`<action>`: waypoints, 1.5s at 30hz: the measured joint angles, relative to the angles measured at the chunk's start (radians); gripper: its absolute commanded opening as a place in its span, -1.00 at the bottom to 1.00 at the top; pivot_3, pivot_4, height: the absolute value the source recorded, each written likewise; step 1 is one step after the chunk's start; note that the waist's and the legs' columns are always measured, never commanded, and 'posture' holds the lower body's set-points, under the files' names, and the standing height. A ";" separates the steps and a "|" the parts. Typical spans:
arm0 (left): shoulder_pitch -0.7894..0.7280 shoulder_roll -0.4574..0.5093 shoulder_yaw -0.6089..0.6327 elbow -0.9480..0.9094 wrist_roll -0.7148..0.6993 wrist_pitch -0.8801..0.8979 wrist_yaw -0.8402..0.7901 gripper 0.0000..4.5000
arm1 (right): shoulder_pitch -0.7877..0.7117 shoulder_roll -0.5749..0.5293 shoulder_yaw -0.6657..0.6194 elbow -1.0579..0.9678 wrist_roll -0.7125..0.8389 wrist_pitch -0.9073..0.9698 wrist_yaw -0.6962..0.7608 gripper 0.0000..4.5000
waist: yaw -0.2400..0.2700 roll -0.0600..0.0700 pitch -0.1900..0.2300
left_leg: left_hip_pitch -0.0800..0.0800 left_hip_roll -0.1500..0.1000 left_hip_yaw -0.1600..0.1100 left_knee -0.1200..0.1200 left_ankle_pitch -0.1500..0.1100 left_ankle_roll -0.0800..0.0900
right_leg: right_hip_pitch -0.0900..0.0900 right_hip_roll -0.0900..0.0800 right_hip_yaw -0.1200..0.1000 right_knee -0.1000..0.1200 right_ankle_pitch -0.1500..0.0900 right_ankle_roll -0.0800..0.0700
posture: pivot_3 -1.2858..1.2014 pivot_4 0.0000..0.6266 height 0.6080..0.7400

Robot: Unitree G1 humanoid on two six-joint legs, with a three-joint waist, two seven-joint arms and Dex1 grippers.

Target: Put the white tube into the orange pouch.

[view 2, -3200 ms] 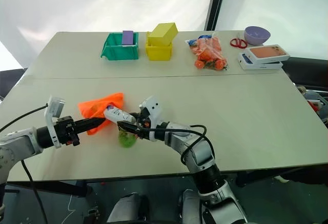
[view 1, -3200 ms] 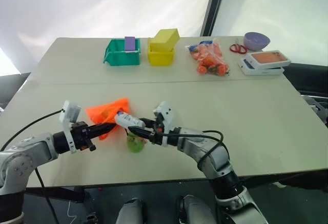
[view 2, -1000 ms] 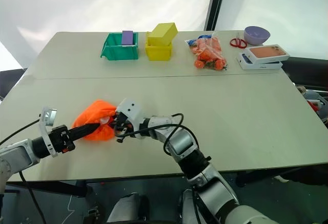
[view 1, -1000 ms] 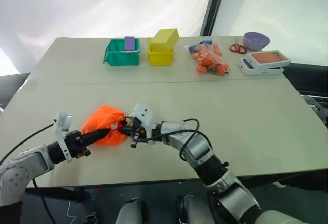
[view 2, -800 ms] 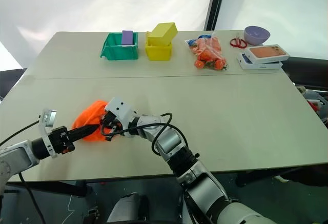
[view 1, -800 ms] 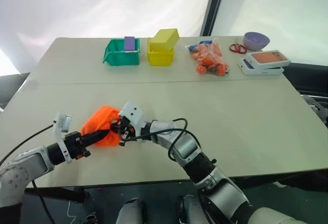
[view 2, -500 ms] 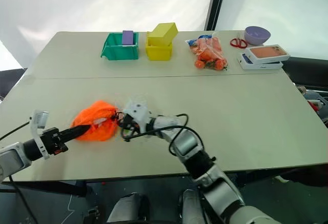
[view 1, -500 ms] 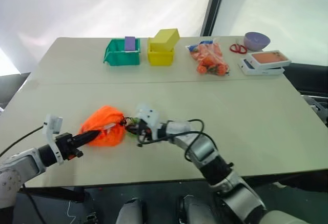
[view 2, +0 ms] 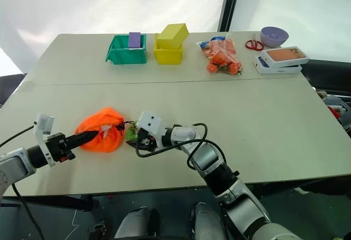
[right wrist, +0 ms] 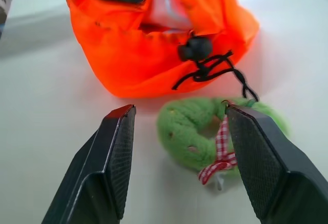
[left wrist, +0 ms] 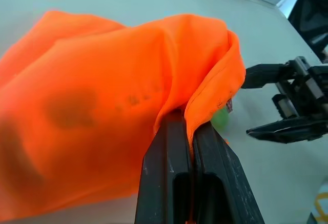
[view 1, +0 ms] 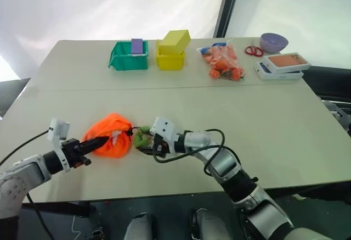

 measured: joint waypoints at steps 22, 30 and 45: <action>-0.104 -0.024 0.008 -0.037 -0.104 0.027 0.037 0.52 | 0.227 -0.230 -0.235 -0.277 0.089 0.074 0.040 -1.00 | 0.009 -0.004 -0.002 | 0.000 -0.001 0.000 0.000 0.001 0.000 | 0.004 0.001 0.000 0.000 0.000 0.000 | 0.03 -0.52 1.00; -0.218 0.022 -0.144 -0.022 0.014 -0.045 -0.062 0.52 | 0.379 -0.355 -0.487 -0.513 0.308 0.244 0.045 -1.00 | 0.009 -0.005 -0.003 | 0.001 0.000 0.000 0.000 0.001 0.000 | 0.004 0.002 -0.001 0.000 -0.001 0.000 | 0.03 -0.52 1.00; -0.728 -0.077 -0.727 0.426 0.513 -0.439 -0.514 0.98 | 0.371 -0.396 -0.496 -0.527 0.347 0.251 0.008 -1.00 | 0.033 -0.006 -0.003 | -0.001 -0.002 0.000 0.002 0.001 0.001 | 0.005 0.005 -0.001 -0.001 -0.001 0.000 | 0.03 -0.52 1.00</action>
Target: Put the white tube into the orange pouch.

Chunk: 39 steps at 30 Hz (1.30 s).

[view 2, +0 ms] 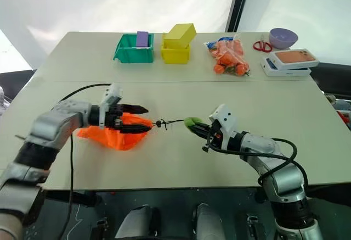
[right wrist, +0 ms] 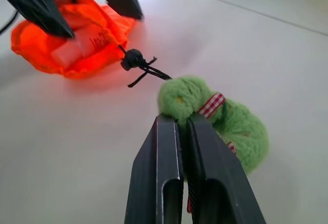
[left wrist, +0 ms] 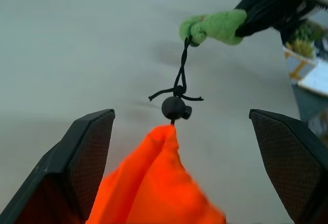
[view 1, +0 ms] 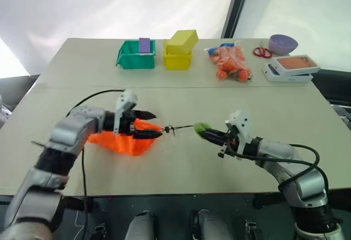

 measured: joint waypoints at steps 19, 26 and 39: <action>-0.171 -0.165 -0.092 0.369 0.259 -0.298 -0.203 0.75 | 0.008 0.000 0.021 -0.013 0.006 0.000 -0.036 -1.00 | -0.002 0.000 0.000 | -0.002 0.003 -0.001 0.012 -0.005 0.008 | 0.002 0.002 0.000 0.003 0.000 0.001 | 0.03 -0.52 1.00; -0.171 -0.167 -0.088 0.373 0.274 -0.301 -0.213 -0.66 | 0.005 -0.001 0.031 -0.018 0.009 0.000 -0.041 -1.00 | -0.002 0.000 0.000 | -0.003 0.002 -0.001 0.014 -0.005 0.009 | 0.003 0.001 0.001 0.003 0.000 0.001 | 0.03 -0.52 1.00; -0.170 -0.165 -0.053 0.371 0.297 -0.301 -0.191 -0.04 | -0.021 -0.006 0.032 -0.013 0.011 -0.006 -0.041 -1.00 | -0.002 0.000 0.000 | -0.003 0.002 -0.001 0.015 -0.005 0.009 | 0.004 0.002 0.001 0.004 0.001 0.002 | 0.03 -0.52 1.00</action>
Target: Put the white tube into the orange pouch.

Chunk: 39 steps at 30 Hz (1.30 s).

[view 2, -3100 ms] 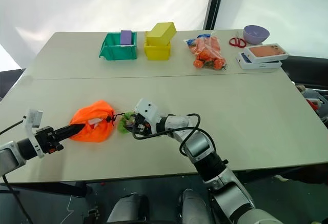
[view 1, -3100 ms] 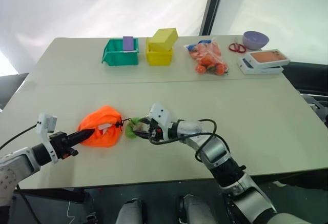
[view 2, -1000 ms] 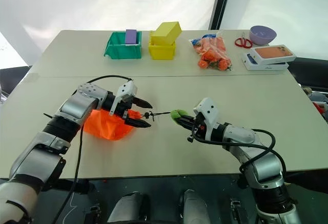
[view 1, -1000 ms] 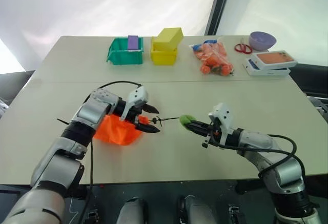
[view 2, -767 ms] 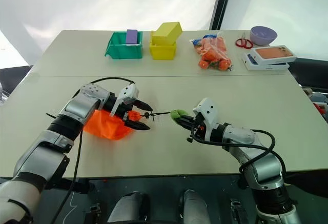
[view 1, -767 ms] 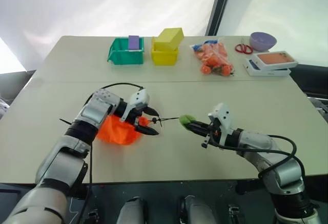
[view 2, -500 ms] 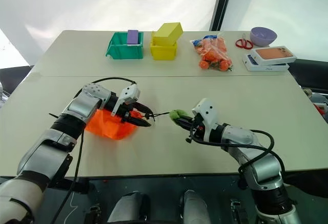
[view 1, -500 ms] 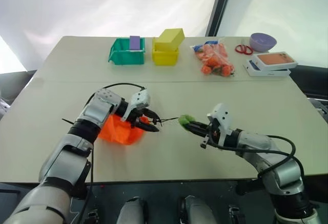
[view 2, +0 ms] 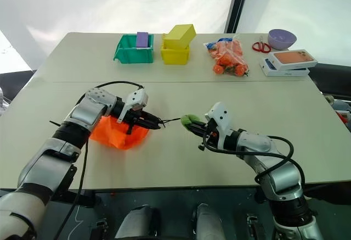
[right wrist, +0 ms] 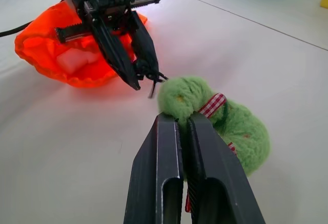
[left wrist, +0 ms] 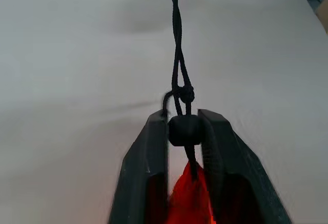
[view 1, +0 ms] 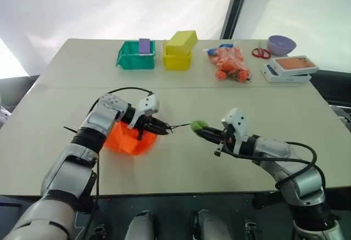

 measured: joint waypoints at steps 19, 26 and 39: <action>0.188 0.042 0.044 -0.215 0.066 -0.247 0.217 0.63 | 0.019 0.016 -0.004 0.013 0.046 0.001 -0.044 -1.00 | 0.000 0.000 0.000 | 0.002 0.000 0.000 0.001 0.000 0.000 | 0.002 0.000 0.000 0.001 0.001 0.001 | 0.03 -0.52 1.00; 0.256 0.034 0.050 -0.271 0.104 -0.352 0.332 0.63 | 0.018 0.018 -0.011 0.013 0.077 0.014 -0.049 -1.00 | 0.000 0.000 0.000 | 0.002 0.000 0.000 0.001 0.000 0.000 | 0.002 0.000 0.000 0.002 0.001 0.002 | 0.03 -0.52 1.00; 0.252 0.028 0.082 -0.270 0.061 -0.337 0.306 0.63 | 0.033 -0.002 -0.111 0.003 0.243 0.087 -0.036 -1.00 | 0.001 0.000 -0.001 | 0.003 0.000 0.000 0.002 0.000 0.000 | 0.004 0.000 0.000 0.002 0.001 0.002 | 0.03 -0.52 1.00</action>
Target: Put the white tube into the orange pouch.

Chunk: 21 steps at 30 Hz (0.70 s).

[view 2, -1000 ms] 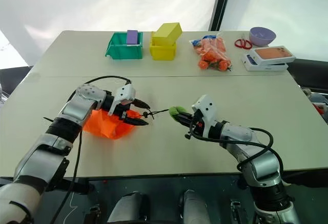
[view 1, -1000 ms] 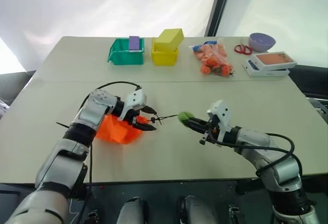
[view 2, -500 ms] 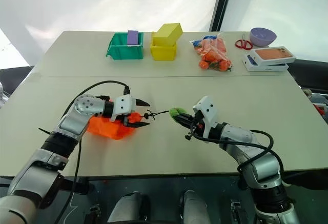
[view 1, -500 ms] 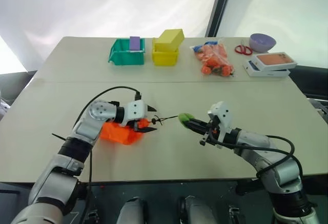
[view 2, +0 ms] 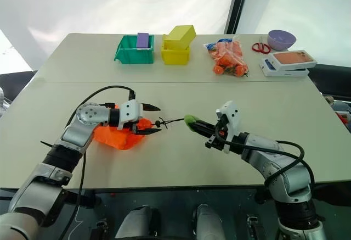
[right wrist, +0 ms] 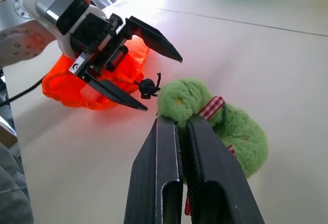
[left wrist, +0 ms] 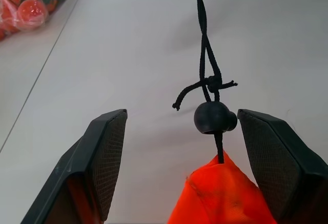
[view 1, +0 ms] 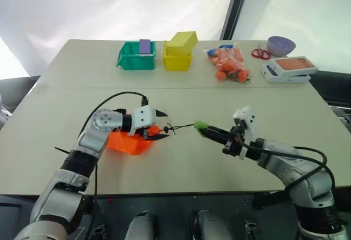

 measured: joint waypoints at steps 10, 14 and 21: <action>-0.040 -0.015 -0.011 0.068 0.066 -0.192 0.032 0.63 | 0.002 0.001 -0.006 -0.001 0.039 0.009 -0.022 -1.00 | 0.000 0.000 0.000 | 0.000 0.000 0.000 0.000 0.000 0.000 | 0.000 0.000 0.000 0.000 0.000 0.000 | 0.03 -0.52 1.00; -0.040 -0.017 -0.017 0.079 0.110 -0.281 0.062 0.63 | 0.002 0.001 -0.006 -0.001 0.044 0.009 -0.029 -1.00 | 0.000 0.000 0.000 | 0.000 0.000 0.000 0.000 0.000 0.000 | 0.000 0.000 0.000 0.000 0.000 0.000 | 0.03 -0.52 1.00; 0.005 -0.006 -0.052 0.030 0.184 -0.341 0.112 0.63 | 0.002 0.001 -0.006 -0.001 0.047 0.009 -0.032 -1.00 | 0.000 0.000 0.000 | 0.000 0.000 0.000 0.000 0.000 0.000 | 0.000 0.000 0.000 0.000 0.000 0.000 | 0.03 -0.52 1.00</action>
